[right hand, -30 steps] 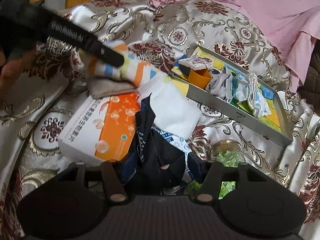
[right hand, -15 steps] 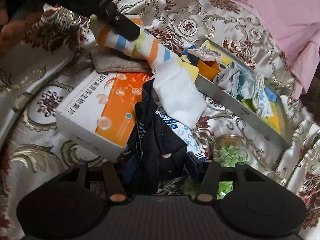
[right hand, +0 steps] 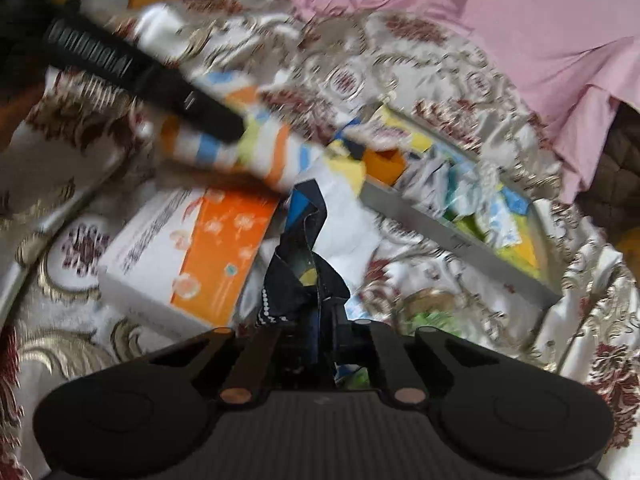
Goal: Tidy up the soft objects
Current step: 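Lift the striped towel and dark cloth and carry them toward the parrot tray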
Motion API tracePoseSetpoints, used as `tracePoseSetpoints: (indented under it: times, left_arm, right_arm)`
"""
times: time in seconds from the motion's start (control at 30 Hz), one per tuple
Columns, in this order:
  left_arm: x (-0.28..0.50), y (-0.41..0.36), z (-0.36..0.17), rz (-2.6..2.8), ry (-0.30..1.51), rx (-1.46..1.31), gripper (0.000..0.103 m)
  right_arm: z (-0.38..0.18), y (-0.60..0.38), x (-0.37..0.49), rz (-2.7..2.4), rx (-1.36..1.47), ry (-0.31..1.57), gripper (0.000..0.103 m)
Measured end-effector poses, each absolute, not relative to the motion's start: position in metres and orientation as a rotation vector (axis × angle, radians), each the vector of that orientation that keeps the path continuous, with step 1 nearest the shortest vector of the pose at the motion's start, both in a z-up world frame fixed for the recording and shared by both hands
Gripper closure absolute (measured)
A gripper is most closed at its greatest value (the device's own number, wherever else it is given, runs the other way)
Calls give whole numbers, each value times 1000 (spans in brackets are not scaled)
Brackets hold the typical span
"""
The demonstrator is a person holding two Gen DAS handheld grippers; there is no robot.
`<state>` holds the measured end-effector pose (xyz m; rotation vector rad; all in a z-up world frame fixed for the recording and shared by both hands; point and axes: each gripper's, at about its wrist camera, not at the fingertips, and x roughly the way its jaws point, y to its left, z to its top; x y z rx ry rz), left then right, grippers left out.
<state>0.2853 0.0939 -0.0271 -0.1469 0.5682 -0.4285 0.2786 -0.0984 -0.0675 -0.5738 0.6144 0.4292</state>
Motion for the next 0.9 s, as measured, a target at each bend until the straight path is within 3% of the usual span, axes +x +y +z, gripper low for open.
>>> tracePoseSetpoints:
  times: [0.9]
  left_arm:
    - [226, 64, 71, -318, 365, -206, 83]
  right_arm:
    - [38, -178, 241, 327, -205, 318, 98]
